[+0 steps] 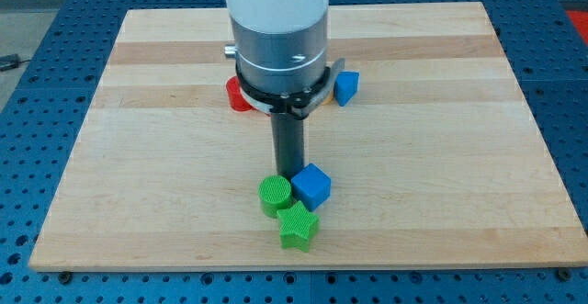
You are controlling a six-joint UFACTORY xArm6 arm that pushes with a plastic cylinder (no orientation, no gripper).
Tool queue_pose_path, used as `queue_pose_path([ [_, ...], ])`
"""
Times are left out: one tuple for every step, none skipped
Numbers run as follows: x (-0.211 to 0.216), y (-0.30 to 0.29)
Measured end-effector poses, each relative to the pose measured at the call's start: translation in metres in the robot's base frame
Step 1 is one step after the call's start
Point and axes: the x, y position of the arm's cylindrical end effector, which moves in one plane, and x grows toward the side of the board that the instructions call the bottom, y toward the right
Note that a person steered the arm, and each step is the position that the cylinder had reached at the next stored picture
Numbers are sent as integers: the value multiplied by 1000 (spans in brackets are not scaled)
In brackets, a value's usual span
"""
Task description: Move the blue triangle to the left of the green circle
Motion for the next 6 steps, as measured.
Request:
queue_pose_path([
  [4, 20],
  [7, 27],
  [-3, 28],
  [-28, 72],
  [-56, 127],
  [-107, 159],
])
